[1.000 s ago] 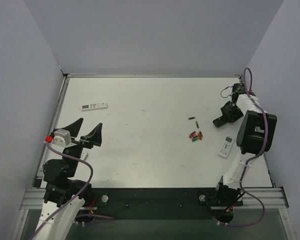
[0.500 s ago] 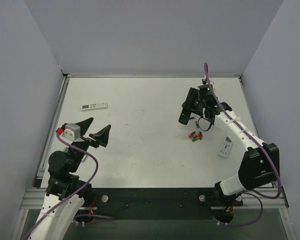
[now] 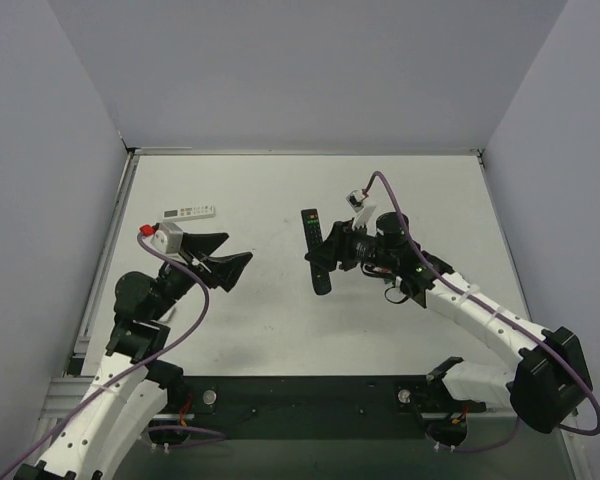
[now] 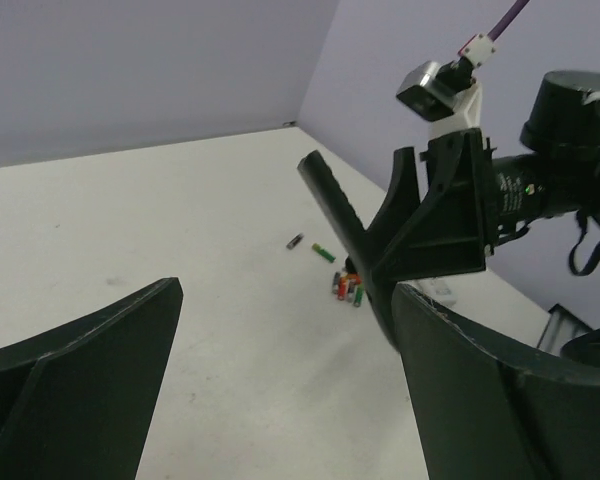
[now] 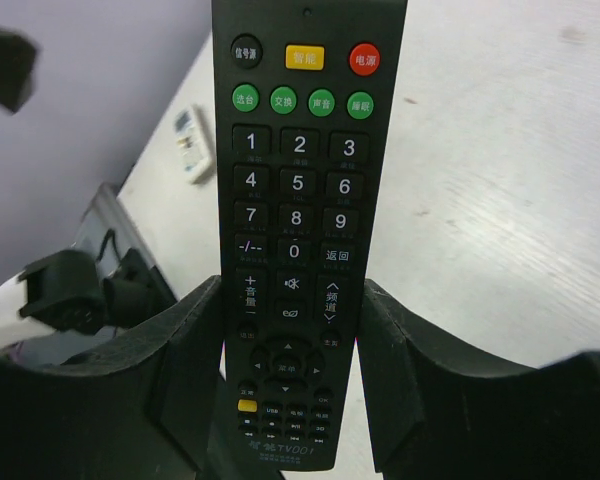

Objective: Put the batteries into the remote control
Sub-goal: Adjust the remote control.

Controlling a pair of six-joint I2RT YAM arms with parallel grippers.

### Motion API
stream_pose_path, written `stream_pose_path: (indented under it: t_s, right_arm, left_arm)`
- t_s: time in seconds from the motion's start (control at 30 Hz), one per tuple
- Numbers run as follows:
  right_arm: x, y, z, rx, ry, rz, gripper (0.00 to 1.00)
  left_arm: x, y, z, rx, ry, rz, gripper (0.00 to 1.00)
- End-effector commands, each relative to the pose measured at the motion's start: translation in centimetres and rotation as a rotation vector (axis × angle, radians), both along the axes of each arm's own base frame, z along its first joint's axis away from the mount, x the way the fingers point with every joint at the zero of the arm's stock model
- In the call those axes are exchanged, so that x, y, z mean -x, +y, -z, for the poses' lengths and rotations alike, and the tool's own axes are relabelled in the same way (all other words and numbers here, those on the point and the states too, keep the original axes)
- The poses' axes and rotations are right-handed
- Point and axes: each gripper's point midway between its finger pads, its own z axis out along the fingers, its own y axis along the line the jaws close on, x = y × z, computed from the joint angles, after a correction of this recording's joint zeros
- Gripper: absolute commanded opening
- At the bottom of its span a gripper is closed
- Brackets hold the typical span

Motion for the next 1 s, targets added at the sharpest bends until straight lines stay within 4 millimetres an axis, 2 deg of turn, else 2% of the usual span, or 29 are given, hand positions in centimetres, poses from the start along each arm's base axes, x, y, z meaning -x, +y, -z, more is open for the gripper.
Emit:
stream_pose_path:
  t_s: [0.0,0.13,0.17,0.23,0.73,0.97]
  right_arm:
    - [3.9,3.3,-6.1,-0.210,-0.197,-0.261,0.00]
    - [6.3,4.4,-7.2,-0.260,-0.235,-0.364,0.00]
    - [6.9,4.6,-7.6,-0.275,-0.251,-0.386,0.00]
    - [7.6,4.8,-8.2,-0.301,-0.256,-0.418,0.00]
    - [11.5,6.4,-10.9,-0.420,-0.289,-0.588,0.00]
    - [12.5,7.2,-11.0,-0.431,-0.285,-0.635,0.00]
  left_arm:
    - [2.5,-2.4,-5.2,0.197,-0.098,0.214,0.97]
    - [2.4,-3.4,-5.6,0.269,-0.053,0.283,0.97]
    - [2.8,-3.5,-6.3,0.301,-0.066,0.308,0.97]
    - [2.7,-4.2,-5.9,0.318,-0.043,0.337,0.98]
    - [3.7,-7.2,-6.6,0.428,0.017,0.486,0.97]
    - [4.5,-8.4,-6.1,0.430,0.053,0.527,0.97]
